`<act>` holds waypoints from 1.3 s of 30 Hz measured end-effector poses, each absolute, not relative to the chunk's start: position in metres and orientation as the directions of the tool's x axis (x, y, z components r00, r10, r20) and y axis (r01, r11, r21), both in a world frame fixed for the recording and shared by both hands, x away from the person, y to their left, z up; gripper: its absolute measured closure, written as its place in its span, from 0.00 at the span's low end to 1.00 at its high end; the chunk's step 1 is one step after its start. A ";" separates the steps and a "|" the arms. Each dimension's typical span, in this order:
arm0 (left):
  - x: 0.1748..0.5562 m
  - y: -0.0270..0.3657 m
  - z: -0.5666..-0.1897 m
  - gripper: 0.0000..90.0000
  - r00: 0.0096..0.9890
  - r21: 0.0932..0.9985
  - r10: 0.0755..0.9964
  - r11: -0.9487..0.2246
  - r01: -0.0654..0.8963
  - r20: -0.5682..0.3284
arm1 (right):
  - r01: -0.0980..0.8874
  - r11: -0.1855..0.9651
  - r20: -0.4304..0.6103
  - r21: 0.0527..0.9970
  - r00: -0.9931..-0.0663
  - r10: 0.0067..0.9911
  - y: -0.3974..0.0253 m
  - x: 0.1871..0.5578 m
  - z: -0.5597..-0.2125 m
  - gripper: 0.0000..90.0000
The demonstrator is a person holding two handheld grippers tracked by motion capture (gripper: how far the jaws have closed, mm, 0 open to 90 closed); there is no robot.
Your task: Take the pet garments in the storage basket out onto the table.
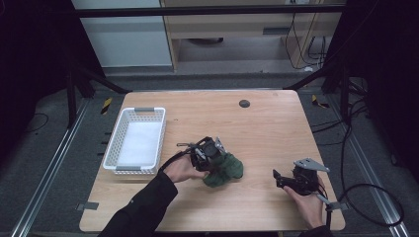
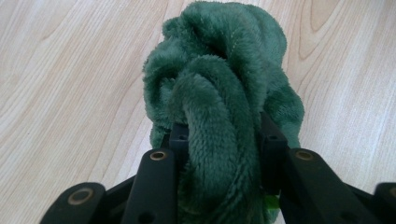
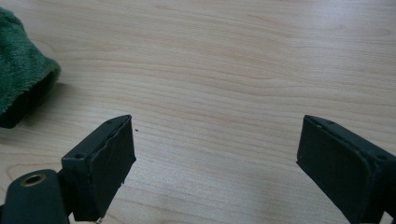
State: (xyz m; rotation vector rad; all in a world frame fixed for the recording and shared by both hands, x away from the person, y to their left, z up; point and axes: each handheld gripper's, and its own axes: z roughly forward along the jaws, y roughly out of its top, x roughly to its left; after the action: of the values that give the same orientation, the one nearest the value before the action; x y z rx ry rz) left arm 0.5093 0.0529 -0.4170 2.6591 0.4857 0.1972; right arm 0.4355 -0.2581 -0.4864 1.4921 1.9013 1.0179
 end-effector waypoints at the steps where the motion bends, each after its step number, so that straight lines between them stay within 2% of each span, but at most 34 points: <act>1: 0.509 0.052 -0.419 0.72 0.928 0.434 0.368 -0.846 0.310 0.054 | 0.578 0.113 0.054 0.808 -0.264 0.963 -0.258 0.435 -0.486 0.12; 4: 0.509 0.052 -0.422 0.71 0.927 0.431 0.371 -0.846 0.313 0.055 | 0.578 0.114 0.053 0.808 -0.264 0.963 -0.258 0.436 -0.486 0.12; 9: 0.510 0.052 -0.424 0.62 0.927 0.436 0.369 -0.846 0.308 0.061 | 0.578 0.113 0.054 0.808 -0.263 0.963 -0.258 0.435 -0.486 0.12; 10: 0.509 0.053 -0.425 0.58 0.928 0.439 0.369 -0.844 0.309 0.056 | 0.578 0.113 0.053 0.808 -0.264 0.963 -0.258 0.435 -0.486 0.12; 13: 0.509 0.053 -0.424 0.55 0.929 0.443 0.367 -0.843 0.305 0.059 | 0.578 0.113 0.054 0.808 -0.264 0.963 -0.258 0.435 -0.486 0.12; 23: 0.505 0.059 -0.420 0.33 0.923 0.478 0.378 -0.825 0.302 0.070 | 0.580 0.115 0.053 0.806 -0.265 0.963 -0.258 0.436 -0.487 0.12; 39: 0.497 0.073 -0.408 0.25 0.909 0.560 0.410 -0.772 0.302 0.075 | 0.580 0.113 0.055 0.807 -0.264 0.963 -0.257 0.436 -0.487 0.12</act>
State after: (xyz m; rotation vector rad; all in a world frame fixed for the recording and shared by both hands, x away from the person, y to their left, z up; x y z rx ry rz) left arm 0.4969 0.0729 -0.4082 2.5113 0.5094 0.2595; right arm 0.4356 -0.2573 -0.4869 1.4939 1.9031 1.0191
